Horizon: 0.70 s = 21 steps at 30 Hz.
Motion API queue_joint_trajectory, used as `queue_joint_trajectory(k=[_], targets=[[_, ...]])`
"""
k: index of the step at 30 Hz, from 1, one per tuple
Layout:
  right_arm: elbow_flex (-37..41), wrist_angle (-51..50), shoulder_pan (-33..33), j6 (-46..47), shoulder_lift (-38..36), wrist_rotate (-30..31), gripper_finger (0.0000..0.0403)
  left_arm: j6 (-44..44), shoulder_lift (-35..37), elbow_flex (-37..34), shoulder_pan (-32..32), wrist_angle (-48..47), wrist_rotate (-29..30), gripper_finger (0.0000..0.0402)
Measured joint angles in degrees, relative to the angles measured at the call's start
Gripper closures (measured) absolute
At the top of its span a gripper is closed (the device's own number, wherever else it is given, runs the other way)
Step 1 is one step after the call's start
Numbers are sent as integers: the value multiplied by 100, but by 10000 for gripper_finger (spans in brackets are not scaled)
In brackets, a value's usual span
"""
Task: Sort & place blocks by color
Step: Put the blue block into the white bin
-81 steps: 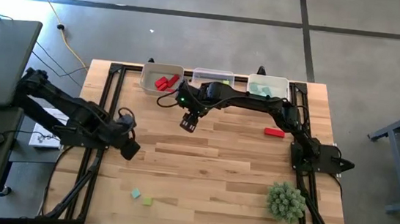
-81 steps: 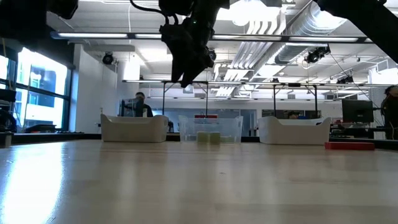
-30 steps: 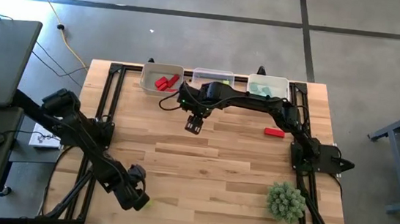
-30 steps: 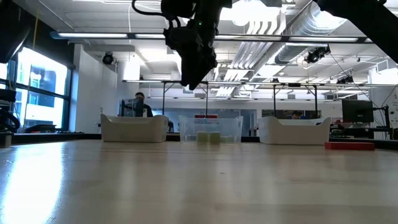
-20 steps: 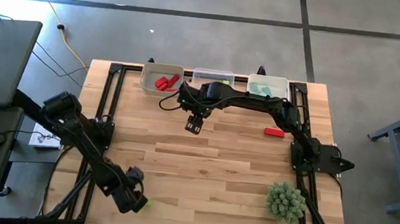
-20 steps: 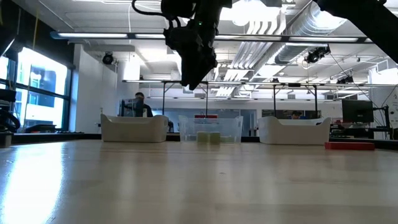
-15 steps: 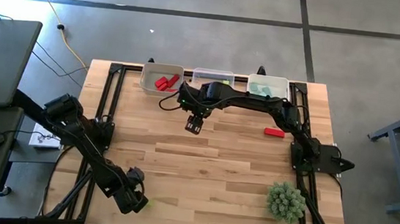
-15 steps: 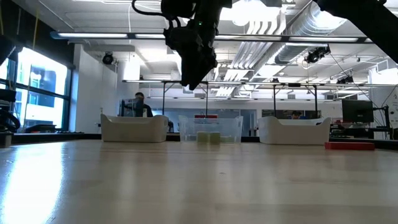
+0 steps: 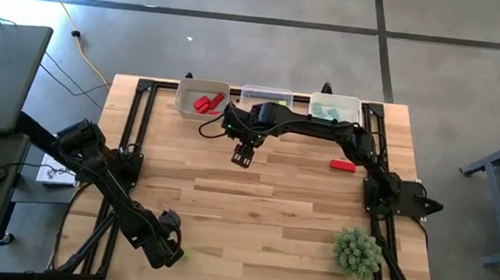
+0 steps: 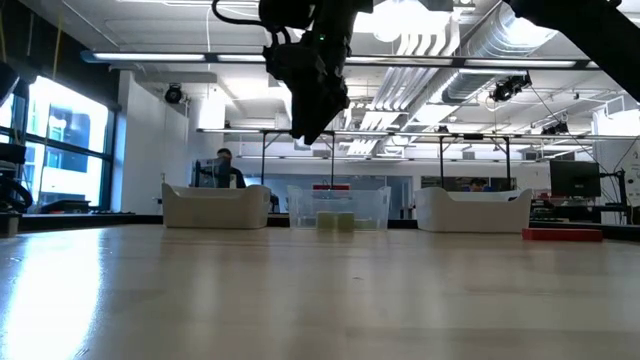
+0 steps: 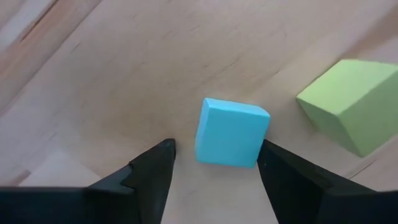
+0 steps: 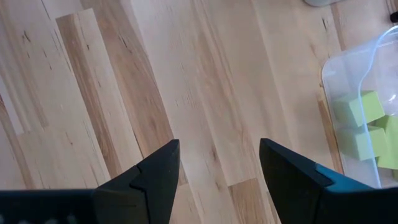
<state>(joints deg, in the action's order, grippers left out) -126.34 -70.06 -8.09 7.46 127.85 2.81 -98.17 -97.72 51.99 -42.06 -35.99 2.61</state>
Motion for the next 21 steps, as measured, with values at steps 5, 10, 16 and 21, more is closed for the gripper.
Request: queue_joint_trajectory(k=[5, 10, 16, 21], targets=[[0, 1, 0, 0, 0, 0, 194, 299, -5, -4, 0, -18, 20, 213], [0, 7, 0, 0, 0, 2, 194, 602, -5, -9, 0, -17, 55, 229], [0, 84, 0, 0, 0, 0, 194, 1041, -10, -11, -2, 7, 187, 231], [0, 87, 1, 1, 0, 0, 194, 1402, -12, -11, 0, 19, 303, 232]])
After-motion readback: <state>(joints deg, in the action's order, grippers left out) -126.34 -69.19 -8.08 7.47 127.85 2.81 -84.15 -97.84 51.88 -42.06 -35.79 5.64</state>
